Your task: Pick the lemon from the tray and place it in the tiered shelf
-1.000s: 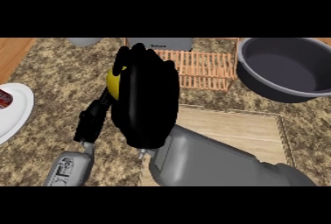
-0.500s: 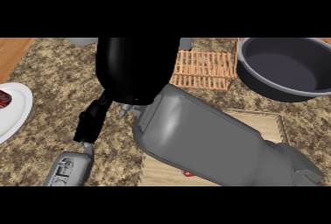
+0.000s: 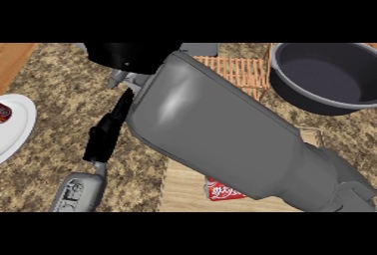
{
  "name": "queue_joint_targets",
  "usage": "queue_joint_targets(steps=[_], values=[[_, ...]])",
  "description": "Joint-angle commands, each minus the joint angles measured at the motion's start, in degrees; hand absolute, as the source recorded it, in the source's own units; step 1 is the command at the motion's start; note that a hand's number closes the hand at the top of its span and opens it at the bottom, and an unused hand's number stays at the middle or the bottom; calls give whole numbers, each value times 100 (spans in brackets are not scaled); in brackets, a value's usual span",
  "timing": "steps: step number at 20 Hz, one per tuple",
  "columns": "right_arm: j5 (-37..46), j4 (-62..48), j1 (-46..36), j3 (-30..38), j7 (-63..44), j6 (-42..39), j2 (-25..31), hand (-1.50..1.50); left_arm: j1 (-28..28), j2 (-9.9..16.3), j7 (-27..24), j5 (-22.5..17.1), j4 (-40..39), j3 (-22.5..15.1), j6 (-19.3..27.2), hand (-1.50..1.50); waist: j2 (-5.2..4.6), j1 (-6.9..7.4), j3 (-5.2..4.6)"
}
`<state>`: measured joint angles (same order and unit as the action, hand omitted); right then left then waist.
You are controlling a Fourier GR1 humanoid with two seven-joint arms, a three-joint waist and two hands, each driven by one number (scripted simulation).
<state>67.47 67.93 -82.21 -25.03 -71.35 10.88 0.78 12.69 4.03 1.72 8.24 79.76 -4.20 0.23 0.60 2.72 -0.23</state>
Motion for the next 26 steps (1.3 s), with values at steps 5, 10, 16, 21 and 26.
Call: queue_joint_targets(steps=[5, 10, 16, 21, 26], values=[[100, -631, -736, -79, -1385, -560, -74, 150, -73, -7, 28, -37, 191, 0, -23, 0, -21, -42, 6], [467, -1227, -443, -45, -1043, 37, -74, 150, -32, 78, -73, -5, 75, 81, -29, 0, -80, -94, 8], [453, -2186, -594, 29, -110, 539, -75, 150, -115, 28, -5, 9, 161, 86, 27, 0, -106, -59, 11], [784, -2240, -335, 286, -400, 1179, -75, 150, -110, -78, -14, 119, 201, -54, 91, 0, -111, -52, 15], [700, -1875, -18, 1020, 321, 2414, -75, 150, -265, -68, -177, 37, 170, -5, 41, 0, -130, -64, 19]])
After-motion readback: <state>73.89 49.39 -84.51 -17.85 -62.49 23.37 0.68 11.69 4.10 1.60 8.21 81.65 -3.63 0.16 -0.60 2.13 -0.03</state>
